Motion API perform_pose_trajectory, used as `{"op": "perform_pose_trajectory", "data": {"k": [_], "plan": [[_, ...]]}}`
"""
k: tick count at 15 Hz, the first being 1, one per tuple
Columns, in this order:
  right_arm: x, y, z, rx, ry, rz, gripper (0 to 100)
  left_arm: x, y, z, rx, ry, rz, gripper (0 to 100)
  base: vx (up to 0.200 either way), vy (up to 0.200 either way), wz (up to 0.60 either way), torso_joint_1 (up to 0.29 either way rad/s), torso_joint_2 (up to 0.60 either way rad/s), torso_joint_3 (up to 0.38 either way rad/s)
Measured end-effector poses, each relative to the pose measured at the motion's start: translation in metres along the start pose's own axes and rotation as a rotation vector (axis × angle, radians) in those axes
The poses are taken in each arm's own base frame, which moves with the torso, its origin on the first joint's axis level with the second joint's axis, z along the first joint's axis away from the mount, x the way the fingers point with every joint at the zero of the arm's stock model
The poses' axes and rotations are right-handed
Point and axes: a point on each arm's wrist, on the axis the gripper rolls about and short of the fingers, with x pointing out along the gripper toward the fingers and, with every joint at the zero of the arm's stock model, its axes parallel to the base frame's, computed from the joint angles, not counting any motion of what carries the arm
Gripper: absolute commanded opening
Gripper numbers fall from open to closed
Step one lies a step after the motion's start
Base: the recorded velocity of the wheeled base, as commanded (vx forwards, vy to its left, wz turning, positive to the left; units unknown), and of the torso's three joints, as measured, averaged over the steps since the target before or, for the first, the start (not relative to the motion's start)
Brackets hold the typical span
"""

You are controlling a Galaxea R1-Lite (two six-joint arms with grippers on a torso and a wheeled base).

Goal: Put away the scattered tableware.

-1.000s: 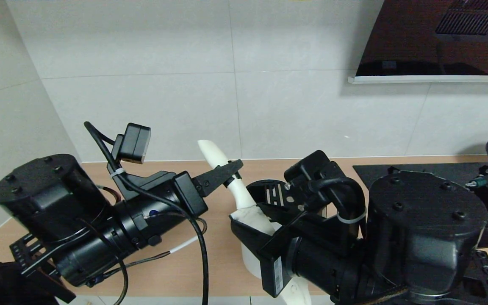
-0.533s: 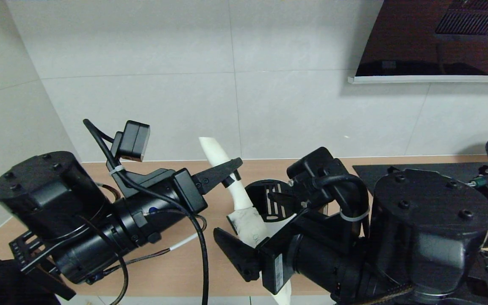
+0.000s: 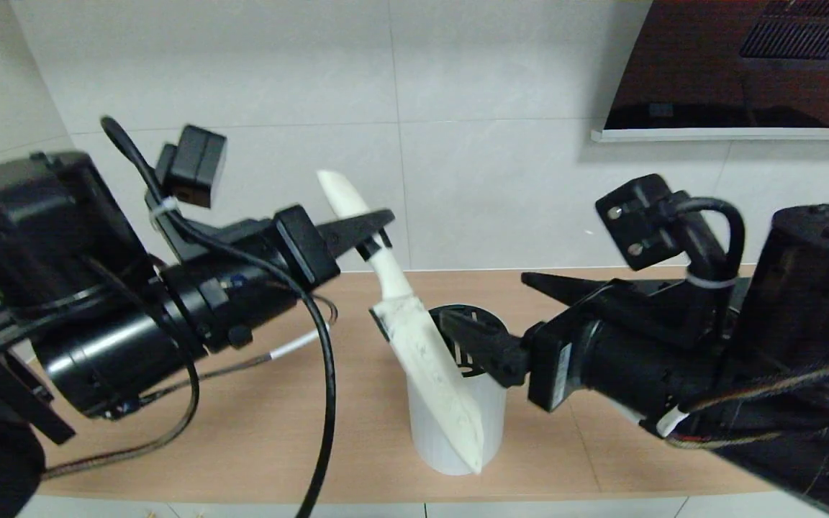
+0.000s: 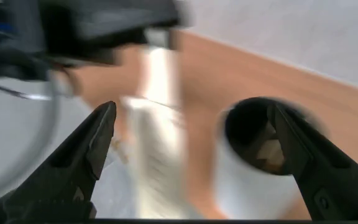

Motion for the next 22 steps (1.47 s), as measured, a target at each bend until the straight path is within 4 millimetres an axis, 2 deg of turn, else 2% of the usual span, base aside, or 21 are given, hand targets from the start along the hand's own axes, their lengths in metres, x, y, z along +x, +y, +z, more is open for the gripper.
{"op": "perform_pose_trajectory", "data": {"k": [2, 4, 6, 8, 12, 17, 22], "plan": [[-0.013, -0.021, 0.014, 0.003, -0.011, -0.033, 100, 0.008, -0.022, 0.034, 0.027, -0.091, 0.053, 0, 0.000, 0.000, 0.00, 0.000, 0.00, 0.000], [-0.022, -0.036, 0.023, 0.005, -0.024, -0.068, 100, 0.013, -0.039, 0.057, 0.069, -0.150, 0.151, 0, 0.000, 0.000, 0.00, 0.000, 0.00, 0.000], [-0.025, -0.040, 0.026, 0.007, -0.035, -0.085, 100, 0.016, -0.051, 0.062, 0.102, -0.171, 0.193, 0, 0.000, 0.000, 0.00, 0.000, 0.00, 0.000], [-0.025, -0.043, 0.027, 0.007, -0.036, -0.096, 100, 0.018, -0.054, 0.062, 0.147, -0.188, 0.231, 0, 0.000, 0.000, 0.00, 0.000, 0.00, 0.000], [-0.024, -0.048, 0.026, 0.007, -0.034, -0.116, 100, 0.039, -0.048, 0.040, 0.303, -0.247, 0.495, 0, 0.000, 0.000, 0.00, 0.000, 0.00, 0.000], [-0.023, -0.049, 0.025, 0.006, -0.030, -0.119, 100, 0.055, -0.042, 0.007, 0.460, -0.239, 0.540, 0, 0.000, 0.000, 0.00, 0.000, 0.00, 0.000], [-0.022, -0.049, 0.024, 0.006, -0.026, -0.119, 100, 0.074, -0.033, -0.012, 0.502, -0.329, 0.546, 0, 0.000, 0.000, 0.00, 0.000, 0.00, 0.000]]}}
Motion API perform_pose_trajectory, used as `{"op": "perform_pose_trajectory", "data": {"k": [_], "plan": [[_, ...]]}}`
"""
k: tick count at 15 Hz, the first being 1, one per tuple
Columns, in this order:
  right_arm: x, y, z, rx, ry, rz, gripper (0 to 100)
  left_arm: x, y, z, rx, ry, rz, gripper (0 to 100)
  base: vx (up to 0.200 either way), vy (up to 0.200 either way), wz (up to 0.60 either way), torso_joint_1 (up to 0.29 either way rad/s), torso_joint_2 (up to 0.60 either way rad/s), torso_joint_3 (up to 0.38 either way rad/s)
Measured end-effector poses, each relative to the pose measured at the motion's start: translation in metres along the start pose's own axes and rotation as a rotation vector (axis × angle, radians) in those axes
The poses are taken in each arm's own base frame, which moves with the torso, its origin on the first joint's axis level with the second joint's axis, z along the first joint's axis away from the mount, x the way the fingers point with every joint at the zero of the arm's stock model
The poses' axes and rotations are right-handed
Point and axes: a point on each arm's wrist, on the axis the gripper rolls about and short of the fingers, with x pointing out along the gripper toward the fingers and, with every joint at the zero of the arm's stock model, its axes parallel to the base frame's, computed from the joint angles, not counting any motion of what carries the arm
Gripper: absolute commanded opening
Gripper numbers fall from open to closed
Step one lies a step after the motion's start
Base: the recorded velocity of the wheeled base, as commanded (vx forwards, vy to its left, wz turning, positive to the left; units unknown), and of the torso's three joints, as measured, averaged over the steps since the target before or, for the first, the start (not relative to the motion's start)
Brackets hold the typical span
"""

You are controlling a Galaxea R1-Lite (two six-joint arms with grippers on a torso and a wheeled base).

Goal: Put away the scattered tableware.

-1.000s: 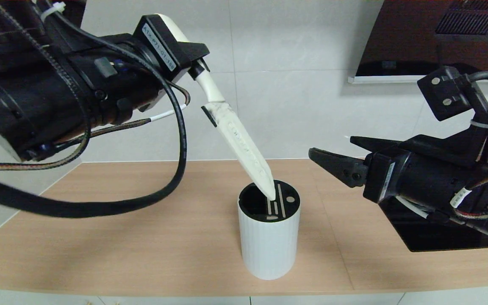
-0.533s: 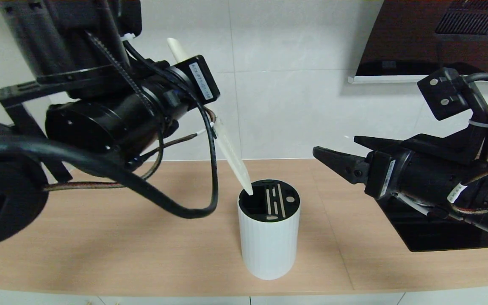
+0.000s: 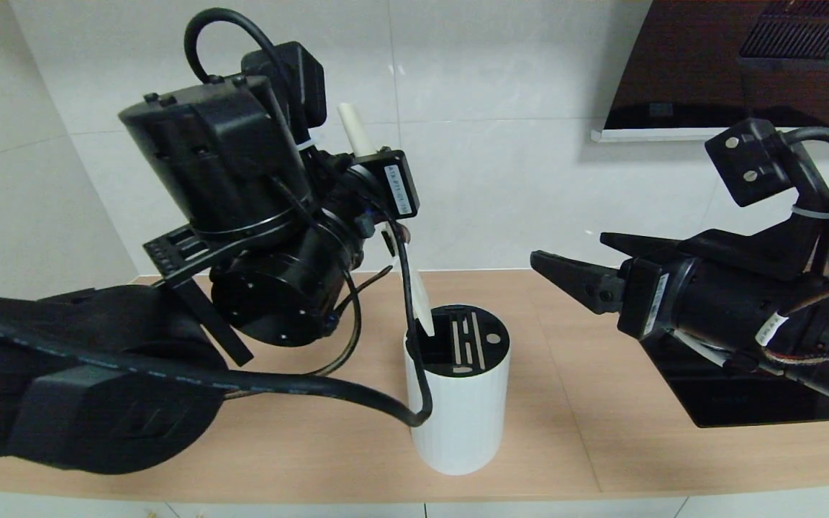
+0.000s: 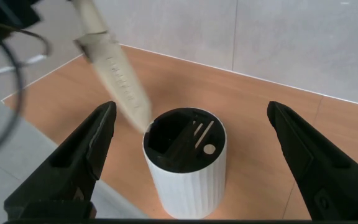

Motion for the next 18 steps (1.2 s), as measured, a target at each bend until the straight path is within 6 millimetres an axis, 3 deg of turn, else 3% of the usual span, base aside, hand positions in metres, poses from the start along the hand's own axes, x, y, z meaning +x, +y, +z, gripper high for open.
{"op": "perform_pose_trajectory", "data": {"k": [6, 18], "plan": [[0.003, 0.000, -0.003, -0.002, 0.012, -0.001, 100, 0.009, -0.008, -0.030, 0.033, 0.041, 0.004, 0, 0.000, 0.000, 0.00, 0.000, 0.00, 0.000], [0.003, 0.000, -0.004, -0.002, 0.017, -0.002, 100, 0.017, -0.017, -0.068, 0.068, 0.097, 0.007, 0, 0.000, 0.000, 0.00, 0.000, 0.00, 0.000]]}}
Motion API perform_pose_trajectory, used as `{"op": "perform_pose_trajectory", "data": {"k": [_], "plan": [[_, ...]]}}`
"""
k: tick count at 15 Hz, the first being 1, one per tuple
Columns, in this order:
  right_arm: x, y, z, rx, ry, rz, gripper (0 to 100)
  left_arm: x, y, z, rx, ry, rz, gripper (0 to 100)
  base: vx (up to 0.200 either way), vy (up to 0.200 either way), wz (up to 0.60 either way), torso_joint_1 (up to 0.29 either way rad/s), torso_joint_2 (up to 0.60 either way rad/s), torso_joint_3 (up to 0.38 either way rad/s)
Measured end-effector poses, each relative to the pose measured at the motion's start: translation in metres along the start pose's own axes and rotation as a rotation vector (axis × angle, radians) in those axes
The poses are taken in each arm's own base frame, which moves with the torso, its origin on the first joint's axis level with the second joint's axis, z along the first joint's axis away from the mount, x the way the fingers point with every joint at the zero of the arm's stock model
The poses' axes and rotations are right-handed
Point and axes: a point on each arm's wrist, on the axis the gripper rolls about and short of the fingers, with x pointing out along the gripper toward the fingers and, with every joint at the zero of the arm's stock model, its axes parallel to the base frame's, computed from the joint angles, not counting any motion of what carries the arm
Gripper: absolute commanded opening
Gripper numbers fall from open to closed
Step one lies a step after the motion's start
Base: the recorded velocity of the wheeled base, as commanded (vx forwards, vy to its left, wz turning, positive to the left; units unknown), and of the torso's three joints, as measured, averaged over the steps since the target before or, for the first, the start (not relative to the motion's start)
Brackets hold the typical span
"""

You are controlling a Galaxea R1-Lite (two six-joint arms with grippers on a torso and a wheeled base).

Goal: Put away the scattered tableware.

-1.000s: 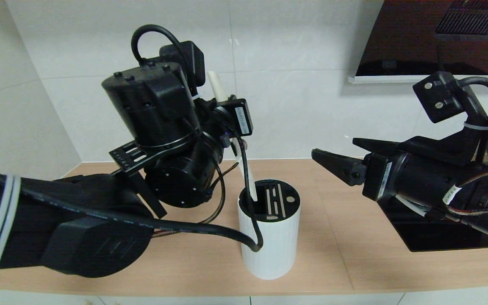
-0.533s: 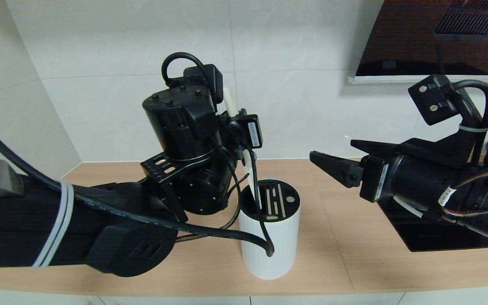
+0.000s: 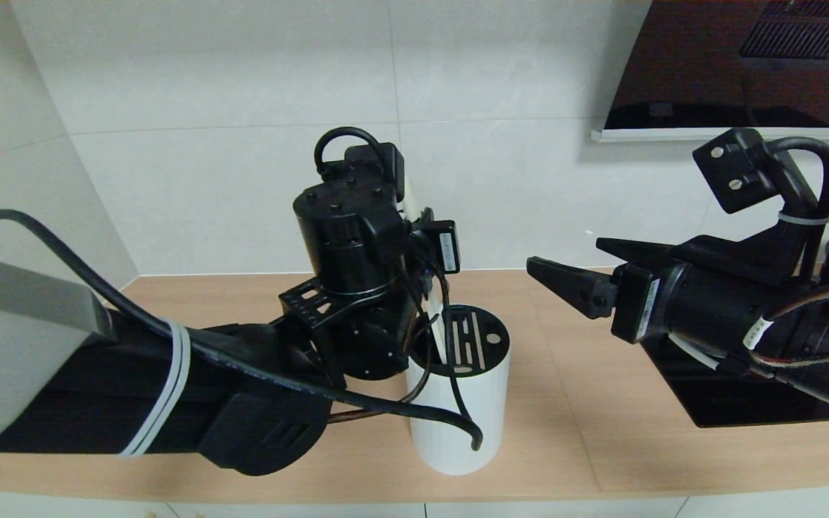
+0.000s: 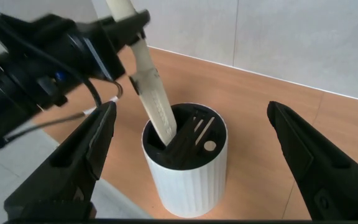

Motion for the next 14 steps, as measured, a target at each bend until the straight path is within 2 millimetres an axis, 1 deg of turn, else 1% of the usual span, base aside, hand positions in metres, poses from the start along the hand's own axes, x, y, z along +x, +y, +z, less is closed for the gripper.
{"op": "perform_pose_trajectory", "data": {"k": [2, 8, 10, 12, 14], "plan": [[0.000, 0.000, 0.000, 0.000, 0.000, 0.000, 100, 0.000, -0.004, -0.008, 0.012, 0.017, -0.007, 0, 0.000, 0.000, 0.00, 0.000, 0.00, 0.000], [0.001, 0.000, -0.002, -0.001, 0.006, -0.001, 100, -0.005, -0.015, -0.044, 0.079, 0.102, -0.035, 0, 0.000, 0.000, 0.00, 0.000, 0.00, 0.000], [0.001, 0.000, -0.002, -0.001, 0.008, -0.001, 100, -0.006, -0.016, -0.056, 0.109, 0.134, -0.038, 0, 0.000, 0.000, 0.00, 0.000, 0.00, 0.000], [0.001, 0.000, -0.002, -0.001, 0.009, -0.001, 100, -0.008, -0.015, -0.063, 0.130, 0.158, -0.040, 0, 0.000, 0.000, 0.00, 0.000, 0.00, 0.000], [0.002, 0.000, -0.002, -0.001, 0.009, -0.001, 100, -0.009, -0.014, -0.065, 0.136, 0.166, -0.041, 0, 0.000, 0.000, 0.00, 0.000, 0.00, 0.000]]}}
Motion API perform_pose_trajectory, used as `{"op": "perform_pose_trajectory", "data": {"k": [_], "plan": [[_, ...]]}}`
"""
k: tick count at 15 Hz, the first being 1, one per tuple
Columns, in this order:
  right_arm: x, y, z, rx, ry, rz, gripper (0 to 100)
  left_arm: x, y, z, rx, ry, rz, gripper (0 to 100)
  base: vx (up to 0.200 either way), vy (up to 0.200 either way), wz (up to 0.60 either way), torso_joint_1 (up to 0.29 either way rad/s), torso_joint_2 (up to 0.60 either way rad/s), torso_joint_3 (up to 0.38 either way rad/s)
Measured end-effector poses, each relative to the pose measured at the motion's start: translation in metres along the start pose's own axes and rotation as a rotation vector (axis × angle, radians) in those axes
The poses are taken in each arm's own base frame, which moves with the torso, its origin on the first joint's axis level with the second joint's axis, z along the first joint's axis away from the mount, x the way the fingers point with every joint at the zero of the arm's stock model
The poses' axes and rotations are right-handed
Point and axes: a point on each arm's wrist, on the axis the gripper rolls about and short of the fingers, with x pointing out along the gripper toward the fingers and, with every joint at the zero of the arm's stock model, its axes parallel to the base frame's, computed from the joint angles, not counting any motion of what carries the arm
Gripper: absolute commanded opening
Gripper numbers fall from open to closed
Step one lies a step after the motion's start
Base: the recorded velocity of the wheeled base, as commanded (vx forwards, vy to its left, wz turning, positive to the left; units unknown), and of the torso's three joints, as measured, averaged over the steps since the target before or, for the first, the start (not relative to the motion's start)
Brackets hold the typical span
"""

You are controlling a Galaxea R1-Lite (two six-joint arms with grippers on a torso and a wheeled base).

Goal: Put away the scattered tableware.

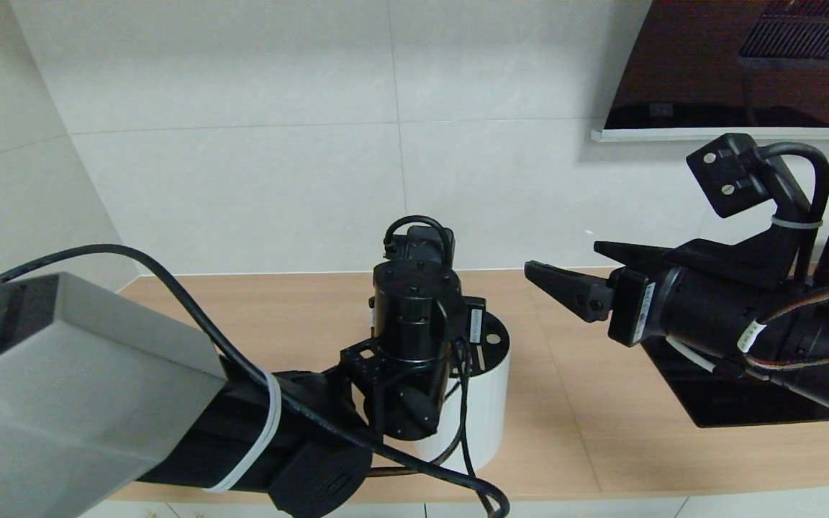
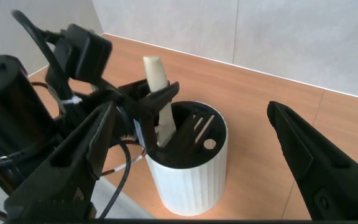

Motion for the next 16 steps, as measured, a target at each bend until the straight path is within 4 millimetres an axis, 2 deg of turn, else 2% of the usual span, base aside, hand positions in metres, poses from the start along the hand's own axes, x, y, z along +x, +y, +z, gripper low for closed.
{"op": "perform_pose_trajectory", "data": {"k": [2, 3, 12, 14, 16], "plan": [[0.000, 0.000, 0.000, 0.000, 0.000, 0.000, 100, 0.000, 0.000, -0.001, 0.002, 0.002, 0.000, 0, 0.000, 0.000, 0.00, 0.000, 0.00, 0.000], [0.000, 0.000, 0.000, 0.000, 0.000, 0.000, 100, 0.000, 0.000, -0.001, 0.002, 0.002, 0.001, 100, 0.000, 0.000, 0.00, 0.000, 0.00, 0.000], [0.001, 0.000, -0.001, -0.001, 0.004, 0.000, 100, -0.002, 0.001, 0.003, -0.005, -0.007, -0.002, 100, 0.000, 0.000, 0.00, 0.000, 0.00, 0.000], [0.000, 0.000, 0.000, 0.000, -0.001, 0.000, 100, -0.007, 0.005, 0.012, -0.019, -0.024, -0.003, 100, 0.000, 0.000, 0.00, 0.000, 0.00, 0.000], [-0.001, -0.006, 0.004, 0.002, -0.020, -0.021, 100, -0.017, 0.018, 0.036, -0.048, -0.068, 0.000, 100, 0.000, 0.000, 0.00, 0.000, 0.00, 0.000]]}}
